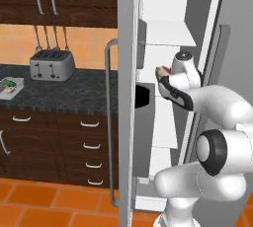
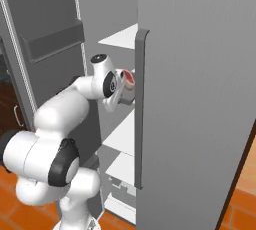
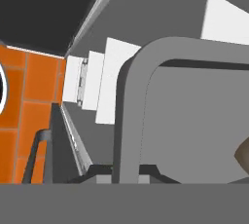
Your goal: Take the meat container that has the steak and place it on the second highest rack of the freezer. Then take the vegetable container that has the garlic and broccoli and place it on the highest rack of the freezer.
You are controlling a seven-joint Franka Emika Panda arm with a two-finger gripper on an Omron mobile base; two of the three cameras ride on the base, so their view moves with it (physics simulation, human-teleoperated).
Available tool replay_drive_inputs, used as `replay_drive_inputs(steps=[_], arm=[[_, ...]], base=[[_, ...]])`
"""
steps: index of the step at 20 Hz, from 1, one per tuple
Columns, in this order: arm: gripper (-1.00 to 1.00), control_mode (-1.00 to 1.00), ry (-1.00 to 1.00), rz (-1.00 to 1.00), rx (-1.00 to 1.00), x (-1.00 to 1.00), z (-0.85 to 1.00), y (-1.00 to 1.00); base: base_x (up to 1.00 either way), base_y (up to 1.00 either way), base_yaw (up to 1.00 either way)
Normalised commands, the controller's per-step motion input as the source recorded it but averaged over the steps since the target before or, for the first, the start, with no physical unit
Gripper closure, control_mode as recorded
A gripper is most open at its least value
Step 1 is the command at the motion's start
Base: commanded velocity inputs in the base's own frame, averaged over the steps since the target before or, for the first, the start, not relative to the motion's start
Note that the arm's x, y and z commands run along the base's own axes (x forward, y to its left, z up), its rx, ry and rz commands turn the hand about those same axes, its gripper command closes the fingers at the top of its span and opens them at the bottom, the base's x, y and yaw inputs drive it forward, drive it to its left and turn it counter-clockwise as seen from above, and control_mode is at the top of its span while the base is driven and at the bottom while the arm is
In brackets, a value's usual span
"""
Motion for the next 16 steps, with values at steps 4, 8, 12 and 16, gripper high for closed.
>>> replay_drive_inputs(steps=[4, 8, 12, 16], arm=[[1.0, -1.0, 0.05, 0.0, 0.0, 0.78, -0.52, -0.02], [1.0, -1.0, 0.01, 0.0, 0.0, 0.89, -0.31, -0.1], [1.0, -1.0, 0.0, 0.0, 0.0, 0.88, -0.26, -0.14], [1.0, -1.0, 0.0, 0.0, 0.0, 0.84, -0.4, -0.03]], base=[[0.0, 0.0, 0.0], [0.0, 0.0, 0.0], [0.0, 0.0, 0.0], [0.0, 0.0, 0.0]])
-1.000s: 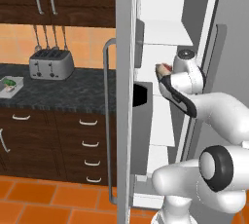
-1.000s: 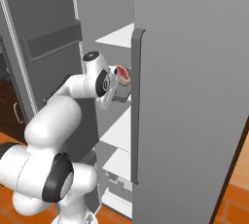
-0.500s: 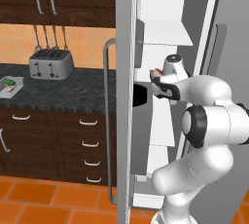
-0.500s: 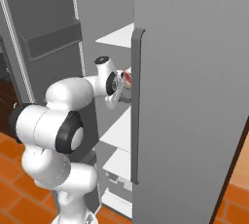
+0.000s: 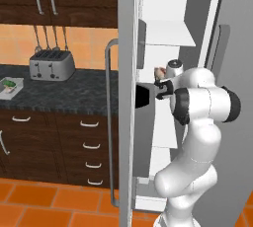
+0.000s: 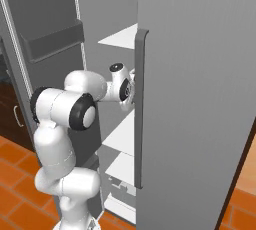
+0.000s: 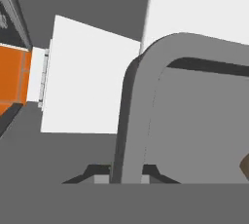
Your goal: Take the meat container that has the steak and place it on the second highest rack of the freezer. Then take the vegetable container that has the garlic and broccoli and place it on the highest rack of the freezer.
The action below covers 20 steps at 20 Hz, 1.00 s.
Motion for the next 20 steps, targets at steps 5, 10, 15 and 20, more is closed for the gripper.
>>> replay_drive_inputs(steps=[5, 10, 15, 20], arm=[[1.0, -1.0, 0.0, 0.0, 0.0, 0.78, -0.41, -0.06], [1.0, -1.0, 0.0, 0.0, 0.0, 0.83, -0.38, 0.0], [-1.0, -1.0, -0.07, 0.04, 0.0, 0.34, -0.48, 0.0], [-1.0, -1.0, -0.35, 0.07, -0.01, -0.61, -0.7, 0.14]], base=[[0.0, 0.0, 0.0], [0.0, 0.0, 0.0], [0.0, 0.0, 0.0], [0.0, 0.0, 0.0]])
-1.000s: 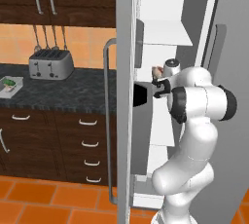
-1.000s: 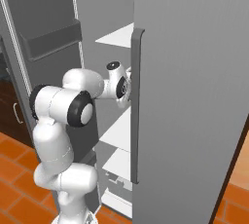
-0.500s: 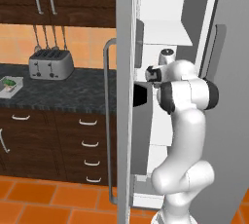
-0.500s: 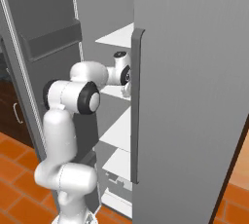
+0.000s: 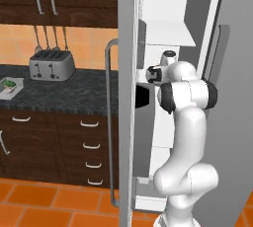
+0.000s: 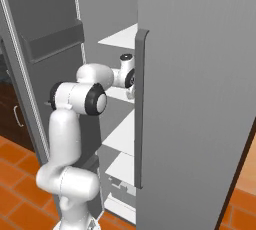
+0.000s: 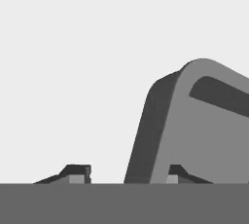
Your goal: Take the meat container that has the steak and place it on the second highest rack of the freezer. Then take the vegetable container that has the garlic and broccoli and place it on the highest rack of the freezer.
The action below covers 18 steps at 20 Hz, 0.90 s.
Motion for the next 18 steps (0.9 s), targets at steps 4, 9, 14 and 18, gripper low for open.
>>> replay_drive_inputs(steps=[4, 9, 14, 18], arm=[[-1.0, -1.0, -0.43, 0.01, 0.0, -0.78, -0.09, 0.06], [-1.0, -1.0, -0.25, 0.0, -0.03, -0.82, 0.7, 0.2], [-1.0, -1.0, 0.01, 0.0, -0.04, -0.63, 1.0, 0.58], [-1.0, -1.0, 0.16, 0.0, -0.04, -0.64, 1.0, 0.62]], base=[[0.0, 0.0, 0.0], [0.0, 0.0, 0.0], [0.0, 0.0, 0.0], [0.0, 0.0, 0.0]])
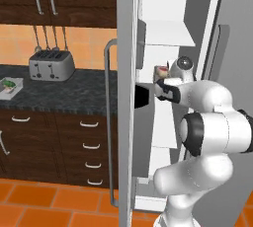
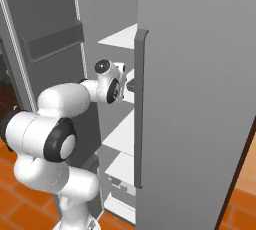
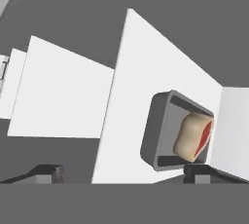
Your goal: Take the meat container that has the steak and place it on the second highest rack of the freezer. Then take the vegetable container that has the garlic and broccoli and place it on the highest rack of the freezer.
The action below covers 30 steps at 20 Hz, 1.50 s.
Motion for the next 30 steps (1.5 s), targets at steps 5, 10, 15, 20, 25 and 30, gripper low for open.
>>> replay_drive_inputs(steps=[5, 10, 15, 20, 25, 30], arm=[[-1.0, -1.0, 0.13, 0.0, -0.04, -0.74, 0.88, 0.58], [-1.0, -1.0, 0.04, 0.0, -0.03, -0.93, 0.65, 0.43], [-1.0, -1.0, 0.0, 0.0, 0.0, -1.0, 0.5, 0.06], [-1.0, -1.0, -0.06, 0.0, 0.0, -1.0, 0.27, -0.01], [-1.0, -1.0, -0.08, 0.0, 0.0, -1.0, 0.1, -0.06], [-1.0, -1.0, -0.05, 0.0, 0.0, -1.0, 0.11, -0.01]], base=[[0.0, 0.0, 0.0], [0.0, 0.0, 0.0], [0.0, 0.0, 0.0], [0.0, 0.0, 0.0], [0.0, 0.0, 0.0], [0.0, 0.0, 0.0]])
